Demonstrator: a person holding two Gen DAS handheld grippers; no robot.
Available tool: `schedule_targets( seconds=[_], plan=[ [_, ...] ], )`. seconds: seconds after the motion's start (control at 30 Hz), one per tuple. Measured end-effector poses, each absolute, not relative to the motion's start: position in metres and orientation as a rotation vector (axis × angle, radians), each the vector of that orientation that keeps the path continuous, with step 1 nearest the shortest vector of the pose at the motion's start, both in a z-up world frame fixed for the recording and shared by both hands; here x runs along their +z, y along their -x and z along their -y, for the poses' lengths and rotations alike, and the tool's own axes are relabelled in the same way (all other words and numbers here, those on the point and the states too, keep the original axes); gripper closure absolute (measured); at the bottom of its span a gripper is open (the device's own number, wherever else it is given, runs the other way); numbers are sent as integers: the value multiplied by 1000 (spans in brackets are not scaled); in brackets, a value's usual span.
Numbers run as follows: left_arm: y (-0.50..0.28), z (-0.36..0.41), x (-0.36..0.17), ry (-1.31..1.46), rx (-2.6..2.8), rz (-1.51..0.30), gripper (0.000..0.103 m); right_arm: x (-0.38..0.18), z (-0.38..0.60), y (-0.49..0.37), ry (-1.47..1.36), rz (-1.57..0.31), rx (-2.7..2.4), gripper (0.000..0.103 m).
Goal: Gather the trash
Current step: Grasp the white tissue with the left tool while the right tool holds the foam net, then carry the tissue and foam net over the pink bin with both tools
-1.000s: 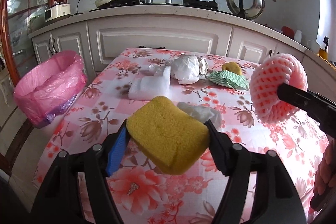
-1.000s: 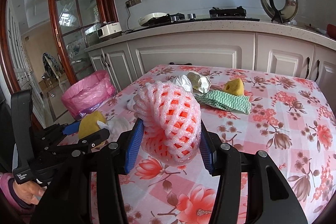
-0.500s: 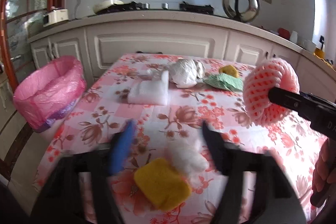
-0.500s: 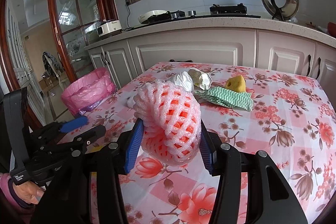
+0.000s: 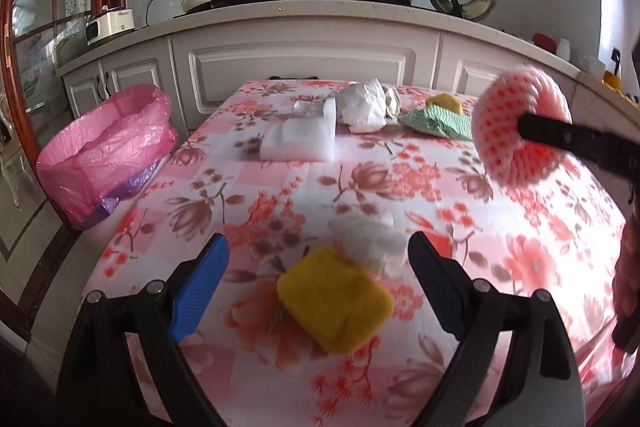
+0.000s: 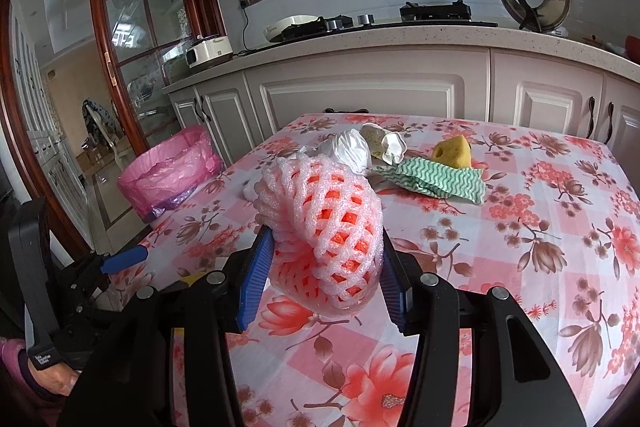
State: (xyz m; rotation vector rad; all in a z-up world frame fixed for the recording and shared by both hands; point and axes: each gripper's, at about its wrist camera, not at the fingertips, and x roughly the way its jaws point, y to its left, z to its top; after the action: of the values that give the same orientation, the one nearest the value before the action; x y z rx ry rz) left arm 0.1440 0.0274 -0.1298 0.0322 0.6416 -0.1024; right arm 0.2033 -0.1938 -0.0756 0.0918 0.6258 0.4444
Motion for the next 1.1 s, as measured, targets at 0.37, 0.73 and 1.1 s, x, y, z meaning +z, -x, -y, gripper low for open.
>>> schedule_targets(
  seconds=[0.37, 0.73, 1.1],
  plan=[
    [-165, -15, -128, -42, -167, -611, 18, -75, 196, -205, -91, -618, 419, 54],
    [-194, 26, -169, -140, -261, -743, 71, -85, 232, -214, -160, -637, 356, 54],
    [-182, 1, -121, -38, -253, -596, 80, -76, 215, -208, -133, -622, 396, 54]
  ],
)
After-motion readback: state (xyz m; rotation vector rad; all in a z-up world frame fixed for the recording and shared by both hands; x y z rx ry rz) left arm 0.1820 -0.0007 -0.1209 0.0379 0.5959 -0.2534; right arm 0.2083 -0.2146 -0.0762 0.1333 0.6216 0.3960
